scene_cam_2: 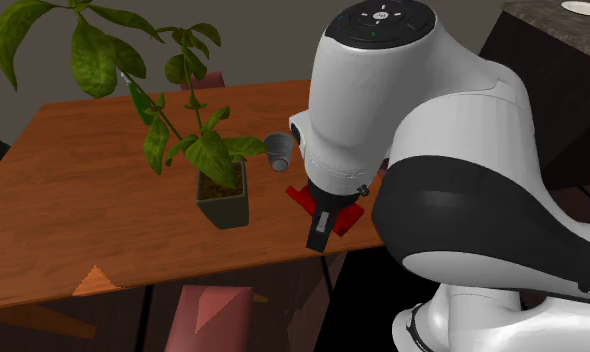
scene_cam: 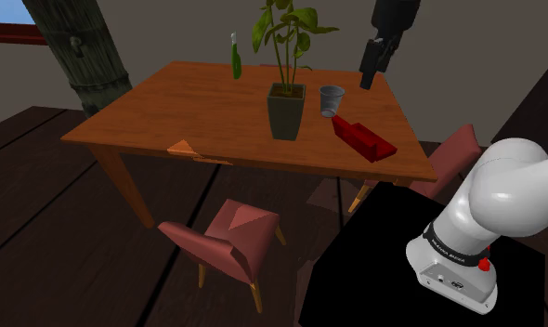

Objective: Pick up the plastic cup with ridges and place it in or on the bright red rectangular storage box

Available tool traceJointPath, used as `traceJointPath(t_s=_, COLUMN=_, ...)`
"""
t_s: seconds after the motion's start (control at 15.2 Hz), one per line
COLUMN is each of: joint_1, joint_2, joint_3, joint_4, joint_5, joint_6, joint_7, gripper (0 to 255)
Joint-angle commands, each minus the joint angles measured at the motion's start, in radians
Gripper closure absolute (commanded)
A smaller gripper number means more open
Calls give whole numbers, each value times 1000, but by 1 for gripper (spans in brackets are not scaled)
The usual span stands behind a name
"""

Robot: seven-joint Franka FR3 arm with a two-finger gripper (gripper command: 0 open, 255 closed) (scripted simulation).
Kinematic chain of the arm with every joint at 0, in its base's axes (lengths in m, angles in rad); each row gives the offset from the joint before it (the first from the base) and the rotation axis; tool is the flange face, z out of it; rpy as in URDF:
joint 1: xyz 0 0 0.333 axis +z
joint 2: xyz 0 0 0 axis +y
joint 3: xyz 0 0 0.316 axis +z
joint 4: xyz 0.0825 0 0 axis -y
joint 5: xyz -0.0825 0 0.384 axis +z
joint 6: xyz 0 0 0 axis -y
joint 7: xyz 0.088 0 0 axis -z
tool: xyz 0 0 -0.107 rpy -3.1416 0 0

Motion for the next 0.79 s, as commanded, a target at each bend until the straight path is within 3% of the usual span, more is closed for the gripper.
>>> traceJointPath(t_s=0.0, joint_1=0, joint_2=0, joint_3=0, joint_4=0, joint_5=0, joint_6=0, joint_7=0, gripper=0)
traceJointPath(t_s=0.73, joint_1=-67, joint_2=271, joint_3=-132, joint_4=6, joint_5=-102, joint_6=260, joint_7=-126, gripper=0)
